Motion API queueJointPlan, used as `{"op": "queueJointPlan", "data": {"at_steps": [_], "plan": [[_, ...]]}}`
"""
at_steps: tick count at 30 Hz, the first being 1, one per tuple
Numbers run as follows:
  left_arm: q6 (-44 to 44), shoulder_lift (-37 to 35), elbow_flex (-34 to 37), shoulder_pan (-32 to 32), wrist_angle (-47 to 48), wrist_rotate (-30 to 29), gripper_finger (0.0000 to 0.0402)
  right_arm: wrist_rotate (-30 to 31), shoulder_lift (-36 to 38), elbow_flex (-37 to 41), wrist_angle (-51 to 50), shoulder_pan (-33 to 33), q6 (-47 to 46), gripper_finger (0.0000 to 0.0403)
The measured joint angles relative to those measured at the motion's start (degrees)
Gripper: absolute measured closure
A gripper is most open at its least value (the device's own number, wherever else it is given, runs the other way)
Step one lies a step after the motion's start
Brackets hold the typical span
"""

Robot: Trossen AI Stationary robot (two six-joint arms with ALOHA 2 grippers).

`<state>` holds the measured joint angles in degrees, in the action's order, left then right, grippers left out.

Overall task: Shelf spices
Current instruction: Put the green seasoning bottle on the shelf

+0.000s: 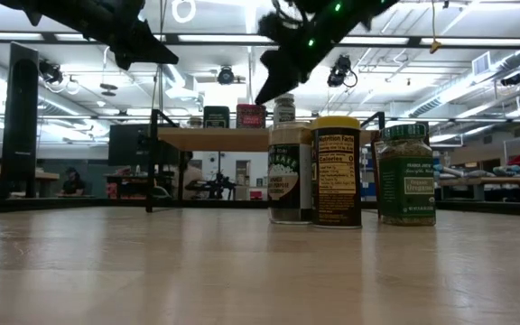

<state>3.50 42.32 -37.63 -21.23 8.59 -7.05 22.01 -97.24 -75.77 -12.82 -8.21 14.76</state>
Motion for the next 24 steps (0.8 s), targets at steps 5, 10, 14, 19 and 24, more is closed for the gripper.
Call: {"op": "queueJointPlan", "data": {"at_steps": [5,10,14,19,24], "plan": [[0.8,0.0,0.0,0.0,0.0,0.0,0.0401,10.1,2.8,0.0,-1.9,11.6,4.8,0.0403],[0.8,0.0,0.0,0.0,-1.0,0.0,0.0401,34.7,9.2,0.0,5.4,26.3,23.4,0.0403],[0.6,0.3,0.0,0.0,-2.0,0.0,0.0401,53.0,16.9,-0.1,14.1,36.6,34.5,0.0403],[-3.5,1.5,-0.1,0.0,-5.3,0.0,0.0401,60.9,25.2,-0.1,12.0,49.4,28.0,0.0403],[-8.4,5.3,0.0,0.0,-9.8,2.0,0.0401,60.1,27.5,-0.1,-12.5,52.9,2.3,0.0402]]}}
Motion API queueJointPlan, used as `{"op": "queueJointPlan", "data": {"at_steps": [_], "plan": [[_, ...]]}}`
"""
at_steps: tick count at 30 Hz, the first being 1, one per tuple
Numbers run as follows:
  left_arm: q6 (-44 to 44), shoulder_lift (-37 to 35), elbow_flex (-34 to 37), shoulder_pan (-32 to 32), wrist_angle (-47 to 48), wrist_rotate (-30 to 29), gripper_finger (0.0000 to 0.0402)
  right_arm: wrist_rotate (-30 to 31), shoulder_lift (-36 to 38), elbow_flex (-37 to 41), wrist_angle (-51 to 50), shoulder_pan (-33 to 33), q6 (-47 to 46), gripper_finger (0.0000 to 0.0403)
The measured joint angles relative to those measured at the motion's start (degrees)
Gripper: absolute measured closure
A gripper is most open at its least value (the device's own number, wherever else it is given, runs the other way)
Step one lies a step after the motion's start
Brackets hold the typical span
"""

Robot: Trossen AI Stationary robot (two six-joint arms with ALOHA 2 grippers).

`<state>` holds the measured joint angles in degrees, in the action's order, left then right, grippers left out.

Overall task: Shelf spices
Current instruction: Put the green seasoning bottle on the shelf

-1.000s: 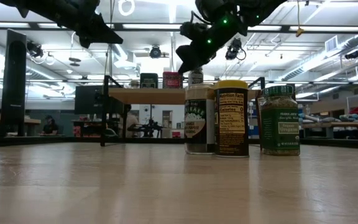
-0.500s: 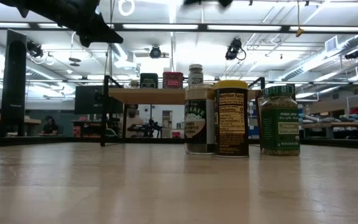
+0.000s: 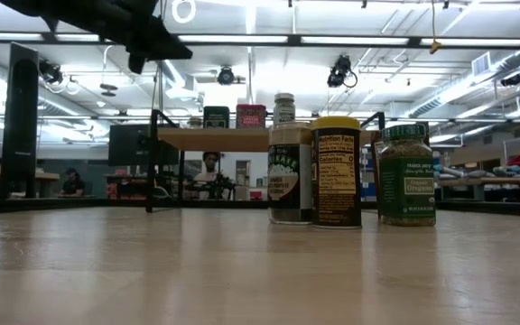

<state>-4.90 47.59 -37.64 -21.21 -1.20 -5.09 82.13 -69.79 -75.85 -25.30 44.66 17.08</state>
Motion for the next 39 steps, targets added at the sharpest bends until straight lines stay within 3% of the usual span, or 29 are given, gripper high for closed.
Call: {"op": "queueJointPlan", "data": {"at_steps": [2,4,7,11,16,20,25,26,30,36,39], "plan": [[-1.6,1.8,0.0,0.0,-1.6,1.4,0.0401,-4.5,-1.2,0.2,-10.9,-1.6,-11.2,0.0400],[-3.6,4.2,0.0,0.3,-4.4,4.5,0.0401,-5.5,-2.7,0.2,-16.5,-3.8,-15.6,0.0400],[-4.7,7.3,0.0,1.1,-7.2,9.3,0.0401,-7.7,-5.1,0.2,-18.0,-7.1,-16.7,0.0401],[-4.0,11.4,0.0,3.9,-12.0,10.6,0.0401,-15.7,-7.6,0.1,-18.2,-12.6,-17.0,0.0402],[0.9,14.7,0.0,7.7,-17.6,10.6,0.0401,-26.1,-10.1,0.1,-23.1,-18.2,-28.2,0.0402],[5.3,15.6,0.0,9.9,-18.6,10.5,0.0401,-22.3,-9.1,0.1,-39.9,-18.8,-43.3,0.0402],[8.6,15.6,0.0,10.5,-18.7,9.0,0.0401,-17.4,-2.8,0.1,-64.9,-15.6,-73.1,0.0403],[9.1,15.6,0.0,10.4,-18.7,8.4,0.0401,-16.7,-1.8,0.3,-64.9,-14.4,-75.9,0.0403],[9.4,15.8,0.0,10.4,-18.7,5.7,0.0401,-13.0,2.4,3.3,-59.2,-10.5,-73.3,0.0403],[10.5,15.8,0.0,10.4,-18.3,4.9,0.0401,-13.4,5.3,9.7,-60.2,-11.3,-77.0,0.0403],[10.4,15.8,0.0,10.4,-18.4,5.0,0.0401,-15.2,6.3,13.7,-55.1,-12.2,-76.1,0.0403]]}}
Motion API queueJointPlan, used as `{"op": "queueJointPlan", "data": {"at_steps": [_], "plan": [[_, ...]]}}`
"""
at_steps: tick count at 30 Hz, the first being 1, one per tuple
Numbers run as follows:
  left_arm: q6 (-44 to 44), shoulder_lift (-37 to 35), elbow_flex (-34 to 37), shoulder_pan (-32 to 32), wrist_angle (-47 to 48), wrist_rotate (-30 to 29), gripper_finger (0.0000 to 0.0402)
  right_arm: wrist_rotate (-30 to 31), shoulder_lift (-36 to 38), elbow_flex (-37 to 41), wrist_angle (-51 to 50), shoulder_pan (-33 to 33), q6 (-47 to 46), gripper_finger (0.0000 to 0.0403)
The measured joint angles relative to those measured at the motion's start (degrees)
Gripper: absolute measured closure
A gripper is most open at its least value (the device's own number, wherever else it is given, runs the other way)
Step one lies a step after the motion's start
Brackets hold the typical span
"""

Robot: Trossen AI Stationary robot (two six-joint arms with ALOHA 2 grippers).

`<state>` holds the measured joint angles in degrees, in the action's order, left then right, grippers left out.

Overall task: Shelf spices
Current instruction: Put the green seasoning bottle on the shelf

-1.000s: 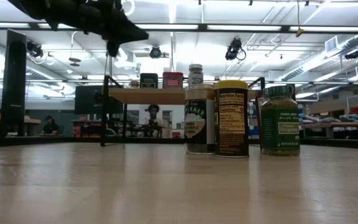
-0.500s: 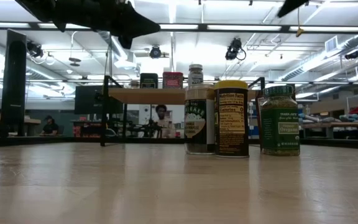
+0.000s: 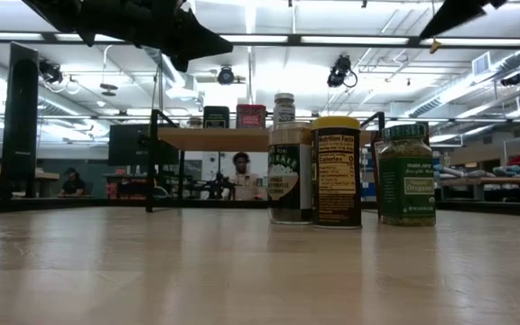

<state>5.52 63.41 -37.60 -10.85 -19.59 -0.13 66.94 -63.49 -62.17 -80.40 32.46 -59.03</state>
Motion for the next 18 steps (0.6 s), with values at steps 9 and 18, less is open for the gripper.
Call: {"op": "queueJointPlan", "data": {"at_steps": [9,18], "plan": [[-0.6,0.0,0.0,0.0,-0.3,0.1,0.0401,-8.7,1.7,2.8,27.4,-4.9,28.9,0.0401],[-2.8,0.0,0.0,0.2,-0.1,0.2,0.0401,-31.2,-3.0,2.8,48.5,-7.1,42.6,0.0402]]}}
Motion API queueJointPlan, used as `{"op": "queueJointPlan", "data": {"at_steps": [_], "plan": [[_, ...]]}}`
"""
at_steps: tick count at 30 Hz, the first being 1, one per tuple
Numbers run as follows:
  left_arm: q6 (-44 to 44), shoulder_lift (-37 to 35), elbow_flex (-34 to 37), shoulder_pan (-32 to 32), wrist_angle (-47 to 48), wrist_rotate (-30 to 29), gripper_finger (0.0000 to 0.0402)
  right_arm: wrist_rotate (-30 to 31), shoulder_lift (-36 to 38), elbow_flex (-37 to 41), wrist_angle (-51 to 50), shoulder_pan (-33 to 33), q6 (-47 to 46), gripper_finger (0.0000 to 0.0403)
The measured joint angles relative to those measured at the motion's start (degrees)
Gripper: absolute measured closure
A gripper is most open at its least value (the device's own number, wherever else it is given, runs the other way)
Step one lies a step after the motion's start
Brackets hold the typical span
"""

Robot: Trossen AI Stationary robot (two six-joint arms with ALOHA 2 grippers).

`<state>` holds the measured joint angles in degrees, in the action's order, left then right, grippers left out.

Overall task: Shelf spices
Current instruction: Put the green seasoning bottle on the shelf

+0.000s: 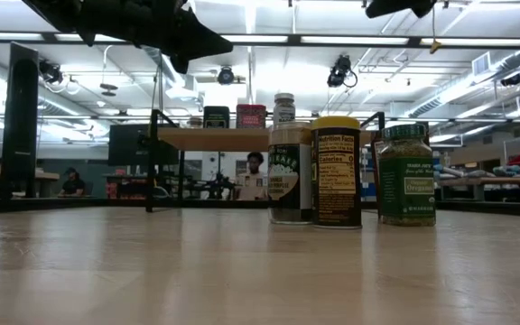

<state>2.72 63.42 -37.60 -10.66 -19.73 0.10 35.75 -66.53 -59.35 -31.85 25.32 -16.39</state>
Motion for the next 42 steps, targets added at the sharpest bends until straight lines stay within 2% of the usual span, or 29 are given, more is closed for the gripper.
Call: {"op": "queueJointPlan", "data": {"at_steps": [4,9,12,15,19,27,30,33,42], "plan": [[0.0,0.0,0.0,0.0,0.0,0.0,0.0401,3.2,-3.7,0.0,0.1,3.3,-1.5,0.0402],[0.0,0.0,0.0,0.0,-0.1,0.0,0.0401,-0.8,-6.4,0.0,2.9,3.8,0.8,0.0398],[-0.2,0.0,0.0,0.0,-0.1,0.0,0.0401,-3.3,-7.4,0.0,5.3,3.0,1.5,0.0379],[-1.5,0.0,0.0,0.0,-0.1,0.0,0.0401,-8.6,-8.1,-0.4,6.6,1.7,1.7,0.0345],[-1.9,0.0,0.0,0.0,-0.1,0.0,0.0401,-12.6,-9.1,-0.5,8.0,0.8,1.6,0.0285],[-1.9,0.0,0.0,0.2,-0.1,0.0,0.0401,-13.4,-12.6,-0.5,9.4,-0.4,-1.7,0.0144],[-1.9,0.0,0.0,0.2,-0.1,0.0,0.0401,-13.4,-14.7,-0.4,9.2,-1.2,-3.1,0.0109],[-1.9,0.0,0.0,0.2,0.0,0.0,0.0401,-13.5,-16.9,-0.4,9.1,-2.4,-3.9,0.0093],[-1.8,0.0,0.0,0.2,0.4,0.1,0.0401,-16.7,-22.3,-0.4,7.2,-6.0,-5.2,0.0088]]}}
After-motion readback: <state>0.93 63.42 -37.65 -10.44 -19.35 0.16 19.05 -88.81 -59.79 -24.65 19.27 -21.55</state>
